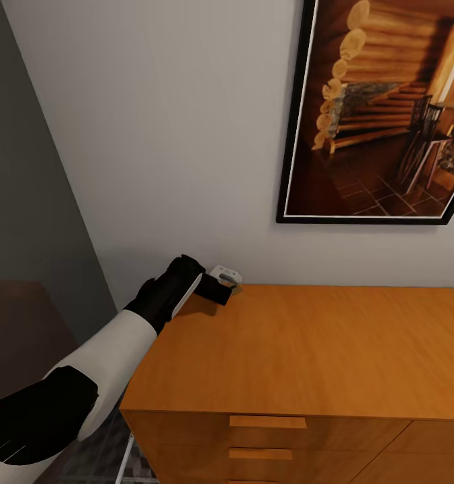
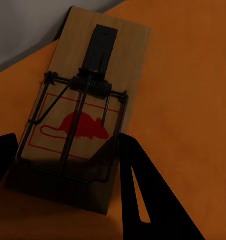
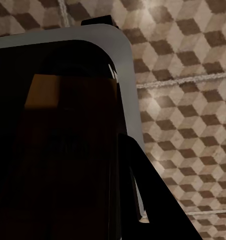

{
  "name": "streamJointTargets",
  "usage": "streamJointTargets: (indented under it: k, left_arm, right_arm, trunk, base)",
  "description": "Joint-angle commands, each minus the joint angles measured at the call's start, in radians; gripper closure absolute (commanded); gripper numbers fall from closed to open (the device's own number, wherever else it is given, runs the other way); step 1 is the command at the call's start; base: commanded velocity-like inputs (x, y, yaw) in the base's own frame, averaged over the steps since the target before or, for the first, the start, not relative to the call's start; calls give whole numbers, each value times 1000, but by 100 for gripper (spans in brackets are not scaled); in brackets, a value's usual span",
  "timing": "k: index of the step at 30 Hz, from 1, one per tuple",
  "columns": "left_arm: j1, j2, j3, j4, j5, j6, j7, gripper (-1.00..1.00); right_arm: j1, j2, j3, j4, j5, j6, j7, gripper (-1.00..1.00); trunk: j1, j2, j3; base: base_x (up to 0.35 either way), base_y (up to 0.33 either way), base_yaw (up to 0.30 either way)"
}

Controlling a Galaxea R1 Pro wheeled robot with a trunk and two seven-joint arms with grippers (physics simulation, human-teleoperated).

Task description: Take the four mousetraps from the cabinet in the bathroom and place them on the bathroom floor. Make sure all four end up on the same floor surface, and ensure that at least two of them are either under or directly next to the same bathroom sink.

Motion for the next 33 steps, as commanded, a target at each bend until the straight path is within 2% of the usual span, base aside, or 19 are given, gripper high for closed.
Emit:
streamJointTargets:
  k: [1, 17, 33]
  left_arm:
    - [-1, 0, -2, 19, -13, 1, -5, 100]
    - [0, 0, -2, -65, -13, 8, -7, 100]
    - [0, 0, -2, -67, -13, 8, -6, 100]
  right_arm:
    - [-1, 0, -6, 1, 0, -2, 6, 100]
    - [-1, 0, -7, 1, 0, -2, 6, 100]
    - [-1, 0, -7, 1, 0, -2, 6, 100]
  trunk:
    - [0, 0, -1]
    - [0, 0, -1]
    - [0, 0, -1]
  base:
    - [0, 0, 0]
    - [-6, 0, 0]
    - [-308, 0, 0]
